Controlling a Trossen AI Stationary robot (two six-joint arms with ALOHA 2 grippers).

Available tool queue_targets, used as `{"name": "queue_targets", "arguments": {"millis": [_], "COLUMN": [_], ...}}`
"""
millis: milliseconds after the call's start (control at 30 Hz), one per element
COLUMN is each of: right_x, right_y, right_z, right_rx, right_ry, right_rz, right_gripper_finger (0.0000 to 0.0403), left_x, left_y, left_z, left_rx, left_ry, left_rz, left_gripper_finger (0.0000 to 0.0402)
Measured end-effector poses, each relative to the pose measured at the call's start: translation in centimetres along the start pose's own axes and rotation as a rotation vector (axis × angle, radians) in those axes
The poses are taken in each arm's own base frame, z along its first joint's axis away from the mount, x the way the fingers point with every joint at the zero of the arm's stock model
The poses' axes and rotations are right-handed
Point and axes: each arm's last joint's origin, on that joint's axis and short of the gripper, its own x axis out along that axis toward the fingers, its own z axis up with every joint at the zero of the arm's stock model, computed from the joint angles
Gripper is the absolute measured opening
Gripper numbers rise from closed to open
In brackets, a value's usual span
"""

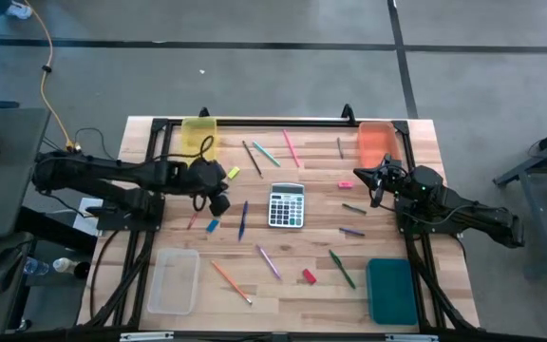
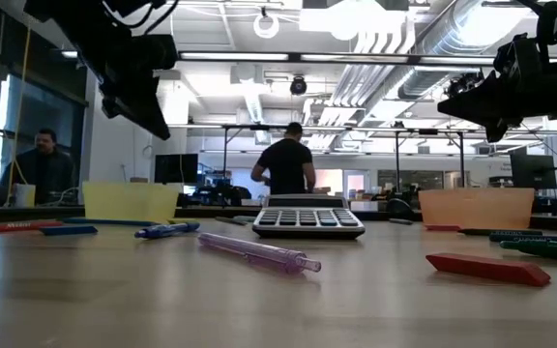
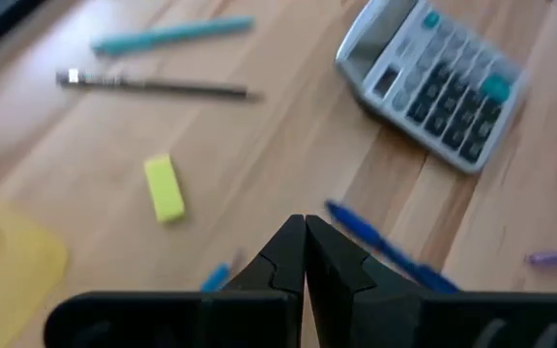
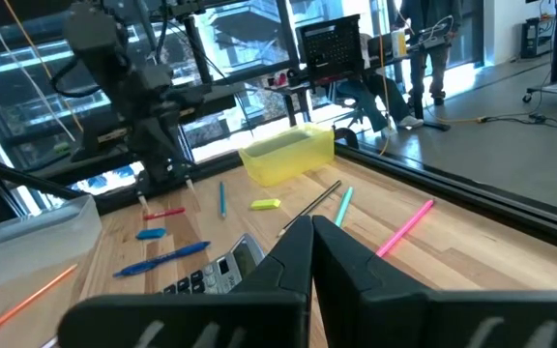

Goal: Sort crayons/erasers/pens/pencils in bins
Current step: Put the blue pen into the orange bin

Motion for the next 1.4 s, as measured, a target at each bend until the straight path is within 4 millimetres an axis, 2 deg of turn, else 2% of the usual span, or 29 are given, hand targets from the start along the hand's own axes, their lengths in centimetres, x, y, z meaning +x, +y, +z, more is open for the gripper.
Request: {"name": "queue_targets", "arguments": {"millis": [267,433,733,1100,1400], "right_x": [0.0,0.0,0.0,0.0,0.0], "right_y": [0.0,0.0,0.0,0.0,0.0], "right_z": [0.0,0.0,0.0,0.0,0.0], "right_rx": [0.0,0.0,0.0,0.0,0.0], "right_ry": [0.0,0.0,0.0,0.0,0.001], "right_rz": [0.0,0.0,0.001,0.001,0.0], "right_gripper_finger": [0.0,0.0,0.0,0.0,0.0], "left_x": [1.0,2.1,5.0,9.4,10.9], "left_y": [-3.1,-4.9,-7.8,-9.0,-9.4], "left_z": [0.3,0.3,0.4,-1.5,-2.0], "left_rx": [-0.176,-0.26,-0.258,-0.318,-0.312], "left_ry": [0.097,0.157,0.144,0.294,0.298], "left_rz": [0.047,0.036,0.115,0.157,0.163], "left_gripper_finger": [0.0007,0.0032,0.0093,0.0156,0.0143]}}
